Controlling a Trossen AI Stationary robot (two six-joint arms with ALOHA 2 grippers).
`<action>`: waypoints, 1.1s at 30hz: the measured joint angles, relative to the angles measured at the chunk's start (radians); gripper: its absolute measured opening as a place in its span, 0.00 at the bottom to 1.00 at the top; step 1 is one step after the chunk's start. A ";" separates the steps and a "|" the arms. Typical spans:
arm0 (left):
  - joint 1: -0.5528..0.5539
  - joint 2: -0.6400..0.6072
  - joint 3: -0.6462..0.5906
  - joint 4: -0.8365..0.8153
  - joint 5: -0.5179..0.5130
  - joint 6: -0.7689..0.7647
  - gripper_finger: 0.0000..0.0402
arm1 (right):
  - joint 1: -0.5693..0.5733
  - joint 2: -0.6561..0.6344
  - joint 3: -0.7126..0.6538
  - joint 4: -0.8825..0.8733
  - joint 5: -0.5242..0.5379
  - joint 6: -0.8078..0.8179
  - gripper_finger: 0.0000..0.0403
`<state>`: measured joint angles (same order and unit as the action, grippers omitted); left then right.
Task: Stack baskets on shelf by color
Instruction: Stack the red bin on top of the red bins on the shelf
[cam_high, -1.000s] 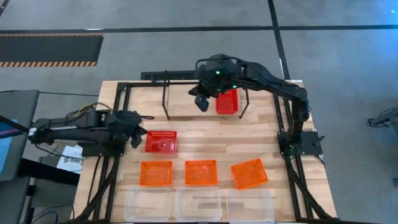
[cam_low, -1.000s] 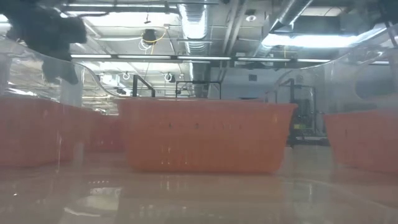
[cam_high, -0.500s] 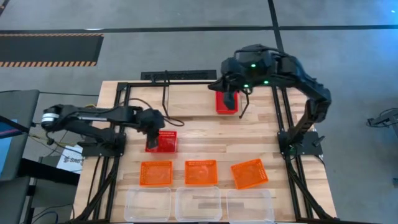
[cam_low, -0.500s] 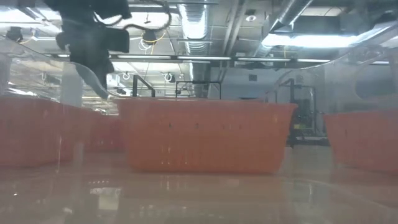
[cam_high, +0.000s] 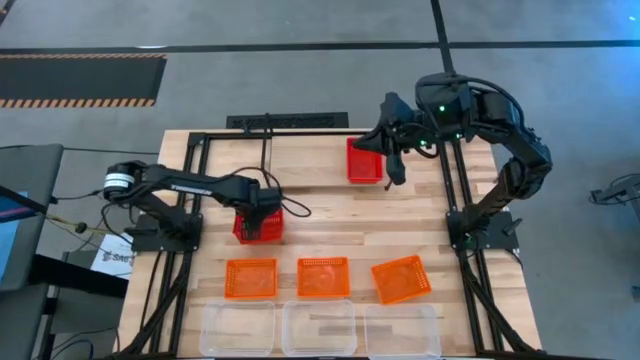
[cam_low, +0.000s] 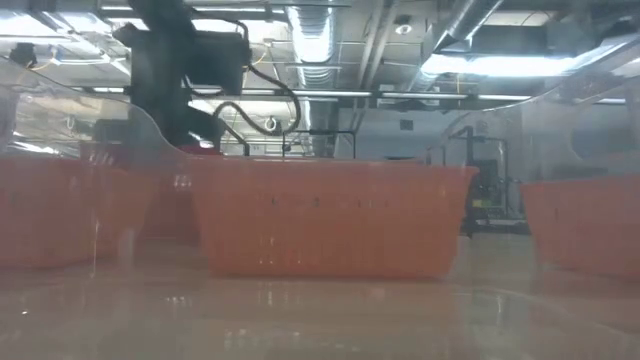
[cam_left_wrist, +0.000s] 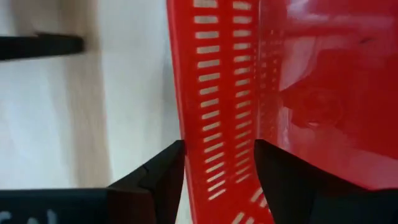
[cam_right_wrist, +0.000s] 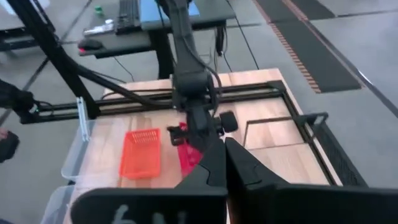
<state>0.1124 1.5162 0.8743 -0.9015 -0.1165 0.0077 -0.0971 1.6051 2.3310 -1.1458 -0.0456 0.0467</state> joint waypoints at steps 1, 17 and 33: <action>0.000 0.008 0.003 -0.005 0.008 -0.014 0.43 | 0.000 -0.002 0.000 0.002 0.000 -0.003 0.01; -0.004 0.023 0.242 -0.085 0.093 -0.107 0.00 | 0.001 0.001 0.000 -0.021 0.053 -0.002 0.01; -0.023 0.025 0.361 -0.204 0.004 0.026 0.10 | 0.043 0.001 0.000 -0.082 0.077 0.031 0.01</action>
<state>0.0891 1.5414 1.2350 -1.1051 -0.1122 0.0333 -0.0539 1.6062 2.3306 -1.2276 0.0319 0.0777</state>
